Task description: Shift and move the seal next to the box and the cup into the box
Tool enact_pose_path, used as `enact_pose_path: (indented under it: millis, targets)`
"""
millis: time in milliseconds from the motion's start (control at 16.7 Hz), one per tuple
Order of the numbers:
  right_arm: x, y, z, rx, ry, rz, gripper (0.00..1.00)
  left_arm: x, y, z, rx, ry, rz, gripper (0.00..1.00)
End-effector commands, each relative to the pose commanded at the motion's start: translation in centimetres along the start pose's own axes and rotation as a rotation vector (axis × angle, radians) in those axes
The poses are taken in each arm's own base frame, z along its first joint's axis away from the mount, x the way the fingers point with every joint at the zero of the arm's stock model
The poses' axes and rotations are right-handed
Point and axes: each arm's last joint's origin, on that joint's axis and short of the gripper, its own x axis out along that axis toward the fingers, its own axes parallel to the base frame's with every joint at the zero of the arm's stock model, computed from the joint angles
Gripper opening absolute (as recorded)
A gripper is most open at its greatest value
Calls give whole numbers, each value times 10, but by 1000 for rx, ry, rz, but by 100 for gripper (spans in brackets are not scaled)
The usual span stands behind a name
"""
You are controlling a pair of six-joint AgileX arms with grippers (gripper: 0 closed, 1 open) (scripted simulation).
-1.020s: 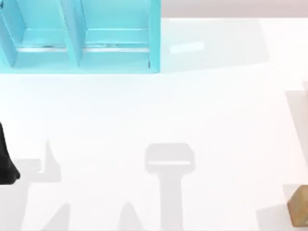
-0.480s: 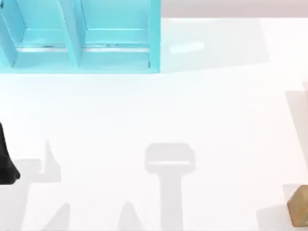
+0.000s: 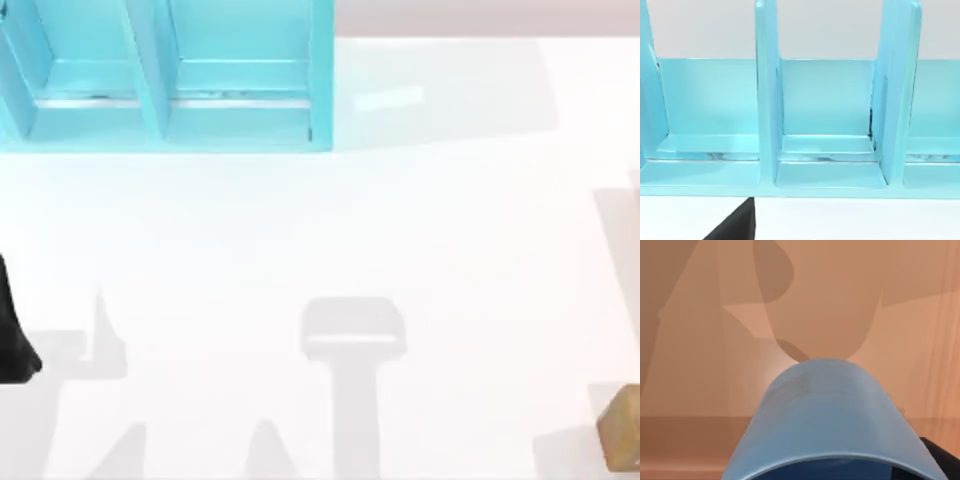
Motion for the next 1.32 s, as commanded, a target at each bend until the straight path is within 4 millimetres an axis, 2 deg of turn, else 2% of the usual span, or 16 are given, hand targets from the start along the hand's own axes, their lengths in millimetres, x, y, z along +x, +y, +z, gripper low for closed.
enact_pose_path:
  millis: [300, 540, 1320]
  targets:
    - [20, 3, -2, 2, 6, 6, 0, 0, 0, 0, 0, 0, 0, 100]
    - [20, 3, -2, 2, 7, 6, 0, 0, 0, 0, 0, 0, 0, 100]
    - [20, 3, -2, 2, 7, 6, 98, 0, 0, 0, 0, 0, 0, 100]
